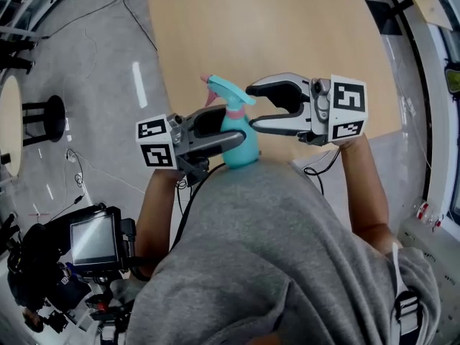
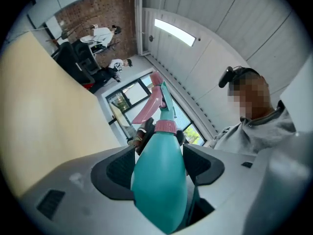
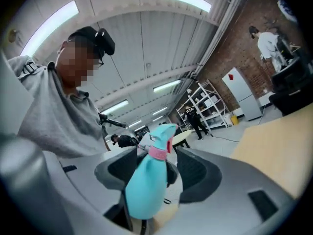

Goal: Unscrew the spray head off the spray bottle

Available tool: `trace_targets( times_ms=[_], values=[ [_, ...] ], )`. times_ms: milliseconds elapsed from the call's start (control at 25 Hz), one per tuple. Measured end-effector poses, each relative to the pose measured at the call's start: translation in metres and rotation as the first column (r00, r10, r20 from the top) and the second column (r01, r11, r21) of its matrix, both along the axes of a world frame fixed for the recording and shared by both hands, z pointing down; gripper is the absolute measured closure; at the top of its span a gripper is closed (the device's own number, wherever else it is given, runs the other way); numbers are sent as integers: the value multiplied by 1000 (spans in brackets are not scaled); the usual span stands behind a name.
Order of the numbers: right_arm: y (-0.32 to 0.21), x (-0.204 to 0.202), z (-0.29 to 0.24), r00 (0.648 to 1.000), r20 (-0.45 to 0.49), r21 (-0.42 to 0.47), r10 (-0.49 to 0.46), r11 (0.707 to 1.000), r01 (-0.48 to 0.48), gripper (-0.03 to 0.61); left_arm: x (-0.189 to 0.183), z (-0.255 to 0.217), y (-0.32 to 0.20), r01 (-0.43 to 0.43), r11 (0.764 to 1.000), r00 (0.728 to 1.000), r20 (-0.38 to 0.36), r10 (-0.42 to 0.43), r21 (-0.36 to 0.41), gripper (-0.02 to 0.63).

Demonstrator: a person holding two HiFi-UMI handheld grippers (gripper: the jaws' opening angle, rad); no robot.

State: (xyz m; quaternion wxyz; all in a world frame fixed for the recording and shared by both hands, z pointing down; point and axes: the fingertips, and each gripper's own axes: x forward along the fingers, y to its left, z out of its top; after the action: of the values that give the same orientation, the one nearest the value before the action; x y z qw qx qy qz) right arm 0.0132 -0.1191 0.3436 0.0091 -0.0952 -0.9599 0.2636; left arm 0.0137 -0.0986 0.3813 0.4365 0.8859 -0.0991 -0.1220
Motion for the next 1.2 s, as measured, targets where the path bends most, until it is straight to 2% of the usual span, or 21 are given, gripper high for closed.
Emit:
trace_targets(
  times_ms=[80,160,240,360,480,520,560,600,680,760,840,880,920,960,1040,1120,1160,1200],
  values=[
    [-6,0,-6,992,-11,-78,125,989,-126,326,0,4,-1,39,999,999,17,-39,-38,307],
    [-10,-2,-12,973,-35,-126,230,964,-233,324,0,4,2,62,997,997,53,-60,-42,308],
    [-11,-8,-11,950,-96,-83,297,949,-305,324,3,5,3,76,996,990,123,-70,-49,307],
    [-14,-18,-3,910,-217,1,352,933,-360,325,13,7,2,70,997,966,250,-62,-25,307],
    [-13,-24,16,858,-366,47,359,929,-368,340,20,15,7,37,998,915,400,-52,47,307],
    [-9,-25,21,846,-401,81,353,933,-351,369,22,20,10,20,998,892,449,-47,66,308],
    [-4,-27,24,840,-418,105,344,937,-332,439,24,26,13,3,997,875,482,-41,78,308],
    [2,-29,26,844,-420,114,334,942,-316,486,25,29,17,-10,997,869,494,-32,82,309],
    [10,-32,23,872,-388,103,298,954,-280,489,23,28,22,-28,996,886,463,-15,87,310],
    [19,-35,11,924,-309,96,226,974,-207,491,22,20,25,-57,992,920,391,9,110,311],
    [31,-37,-7,976,-196,126,96,989,-72,491,20,9,27,-113,983,952,298,65,146,313],
    [41,-38,-19,992,-127,162,3,987,17,491,19,2,29,-155,972,962,251,109,175,314],
    [52,-36,-31,993,-53,203,-103,973,112,491,17,-6,32,-204,957,966,203,162,208,316],
    [64,-34,-43,977,15,235,-214,950,204,493,15,-14,34,-254,938,963,152,222,235,322],
    [83,-25,-55,901,93,277,-424,880,386,512,7,-26,36,-342,911,938,35,344,229,363],
    [92,-19,-55,817,99,287,-568,802,523,511,-1,-29,31,-391,905,907,-96,410,166,423],
    [92,-19,-54,790,100,280,-605,779,561,512,-4,-28,28,-394,909,897,-160,413,138,455],
    [90,-20,-52,776,105,269,-622,769,580,512,-7,-26,26,-382,916,891,-212,401,125,473]
  ],
)
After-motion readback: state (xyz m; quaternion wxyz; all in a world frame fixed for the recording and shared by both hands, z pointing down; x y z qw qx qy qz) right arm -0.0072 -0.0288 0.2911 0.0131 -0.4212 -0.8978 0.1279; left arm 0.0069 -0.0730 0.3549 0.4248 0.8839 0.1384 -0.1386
